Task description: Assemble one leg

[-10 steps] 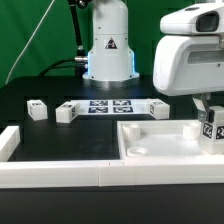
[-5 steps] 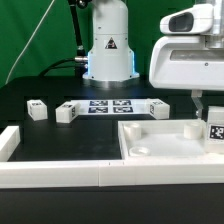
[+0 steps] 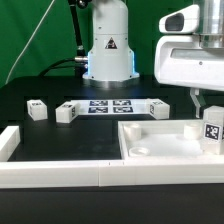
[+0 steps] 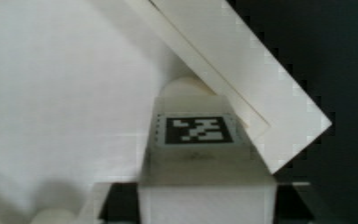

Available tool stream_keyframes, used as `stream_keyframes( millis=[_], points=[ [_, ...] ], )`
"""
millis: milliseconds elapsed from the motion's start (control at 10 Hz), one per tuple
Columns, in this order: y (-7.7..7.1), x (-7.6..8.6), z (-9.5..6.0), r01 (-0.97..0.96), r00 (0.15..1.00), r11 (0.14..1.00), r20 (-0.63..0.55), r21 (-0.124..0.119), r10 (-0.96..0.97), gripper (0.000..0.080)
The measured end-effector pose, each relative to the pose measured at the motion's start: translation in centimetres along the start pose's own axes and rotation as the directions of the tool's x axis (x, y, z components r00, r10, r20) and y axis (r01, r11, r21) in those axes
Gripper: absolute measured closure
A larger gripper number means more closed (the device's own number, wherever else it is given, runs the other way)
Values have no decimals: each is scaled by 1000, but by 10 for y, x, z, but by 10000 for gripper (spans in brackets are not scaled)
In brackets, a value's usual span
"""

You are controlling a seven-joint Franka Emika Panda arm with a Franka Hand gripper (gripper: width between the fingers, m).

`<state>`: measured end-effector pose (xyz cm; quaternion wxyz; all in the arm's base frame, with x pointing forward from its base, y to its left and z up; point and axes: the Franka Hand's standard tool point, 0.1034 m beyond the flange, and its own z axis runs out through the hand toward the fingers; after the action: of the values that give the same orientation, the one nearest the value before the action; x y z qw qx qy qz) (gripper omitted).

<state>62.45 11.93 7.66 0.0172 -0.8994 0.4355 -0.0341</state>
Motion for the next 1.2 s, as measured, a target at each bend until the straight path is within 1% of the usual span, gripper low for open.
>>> stream_keyframes(
  millis=[300, 400, 500, 600, 700, 800, 900, 1000, 1100, 1200],
  points=[
    [1, 1, 0, -202, 979, 979, 11, 1, 202, 508],
    [1, 1, 0, -231, 973, 973, 13, 2, 231, 508],
    [1, 1, 0, -218, 976, 976, 13, 2, 218, 508],
    [1, 1, 0, -176, 984, 984, 13, 2, 176, 331],
    [1, 1, 0, -145, 989, 989, 13, 2, 145, 211],
    [2, 2, 0, -6, 1000, 1000, 11, 4, 6, 211],
    [2, 2, 0, 113, 994, 994, 11, 6, -113, 162],
    [1, 0, 1, 195, 981, 981, 12, 6, -195, 162],
    [1, -1, 2, 330, 944, 944, 13, 7, -330, 151],
    [1, 0, 2, 406, 914, 914, 13, 8, -406, 151]
  ],
)
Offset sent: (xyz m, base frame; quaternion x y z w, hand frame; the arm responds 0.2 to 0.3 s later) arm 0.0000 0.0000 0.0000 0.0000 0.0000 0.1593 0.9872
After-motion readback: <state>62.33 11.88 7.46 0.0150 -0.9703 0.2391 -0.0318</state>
